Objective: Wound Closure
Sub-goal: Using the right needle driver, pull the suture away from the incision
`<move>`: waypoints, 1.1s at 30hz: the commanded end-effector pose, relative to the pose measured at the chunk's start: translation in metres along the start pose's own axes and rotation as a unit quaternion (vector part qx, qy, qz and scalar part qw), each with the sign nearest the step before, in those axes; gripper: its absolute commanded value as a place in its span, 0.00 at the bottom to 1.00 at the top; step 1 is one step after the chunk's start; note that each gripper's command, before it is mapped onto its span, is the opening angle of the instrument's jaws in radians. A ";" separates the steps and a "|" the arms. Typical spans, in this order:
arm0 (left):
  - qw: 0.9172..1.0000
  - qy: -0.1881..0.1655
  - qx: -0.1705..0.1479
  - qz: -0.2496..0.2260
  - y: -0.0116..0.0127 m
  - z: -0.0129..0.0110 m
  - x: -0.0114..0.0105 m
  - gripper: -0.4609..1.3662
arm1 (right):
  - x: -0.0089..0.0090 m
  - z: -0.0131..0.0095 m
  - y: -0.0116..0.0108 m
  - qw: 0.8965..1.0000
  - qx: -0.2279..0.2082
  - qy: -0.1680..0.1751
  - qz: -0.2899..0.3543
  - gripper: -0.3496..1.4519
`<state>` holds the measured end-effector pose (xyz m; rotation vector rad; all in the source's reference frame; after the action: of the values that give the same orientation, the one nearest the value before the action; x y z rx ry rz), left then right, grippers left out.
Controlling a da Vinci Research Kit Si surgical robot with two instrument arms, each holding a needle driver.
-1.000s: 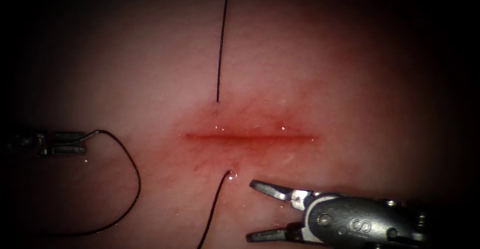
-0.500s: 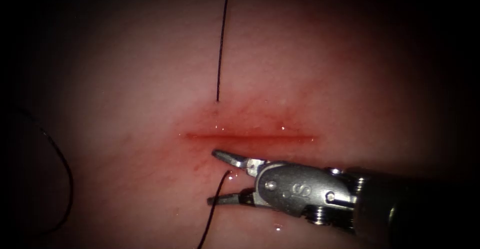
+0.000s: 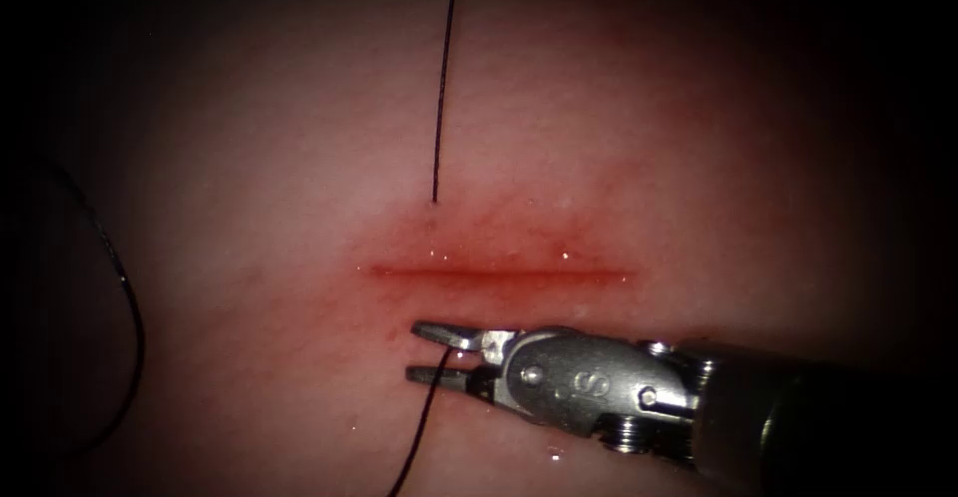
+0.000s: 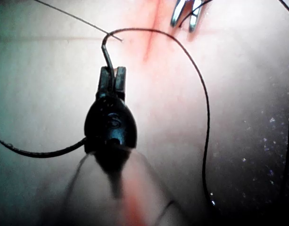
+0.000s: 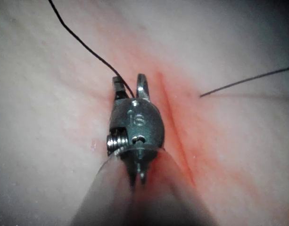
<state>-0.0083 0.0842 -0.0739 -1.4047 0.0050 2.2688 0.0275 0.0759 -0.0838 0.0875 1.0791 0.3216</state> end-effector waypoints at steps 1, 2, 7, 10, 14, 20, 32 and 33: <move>1.000 -0.002 -0.002 0.001 0.0002 0.0002 0.0000 0.06 | 0.0000 0.0000 0.0001 1.000 -0.001 0.002 0.001 0.41; 1.000 -0.002 -0.002 0.001 0.0002 0.0003 0.0000 0.06 | 0.0000 0.0000 0.0001 1.000 -0.001 0.002 0.001 0.36; 1.000 -0.003 -0.001 0.004 0.0003 0.0007 0.0001 0.06 | 0.0000 0.0001 0.0001 1.000 0.000 0.002 0.000 0.00; 1.000 -0.003 -0.002 0.003 0.0003 0.0010 0.0002 0.06 | 0.0000 0.0001 0.0002 1.000 0.002 0.002 0.001 0.00; 1.000 0.010 0.007 0.007 -0.0001 0.0021 0.0003 0.06 | 0.0000 -0.0002 -0.0001 1.000 0.018 -0.007 0.000 0.00; 1.000 0.024 0.016 0.008 -0.0016 0.0035 -0.0007 0.06 | -0.0001 -0.0013 -0.0039 0.999 0.046 -0.025 -0.006 0.00; 0.998 0.041 0.055 0.014 -0.0047 0.0048 -0.0041 0.06 | 0.0017 -0.0053 -0.0130 0.996 0.083 -0.033 -0.012 0.00; 0.998 0.039 0.056 0.014 -0.0049 0.0049 -0.0043 0.06 | 0.0020 -0.0055 -0.0136 0.996 0.086 -0.031 -0.012 0.00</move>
<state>-0.0089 0.0882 -0.0665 -1.4405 0.1816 2.1961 0.0267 0.0625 -0.0918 0.2419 1.0446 0.1988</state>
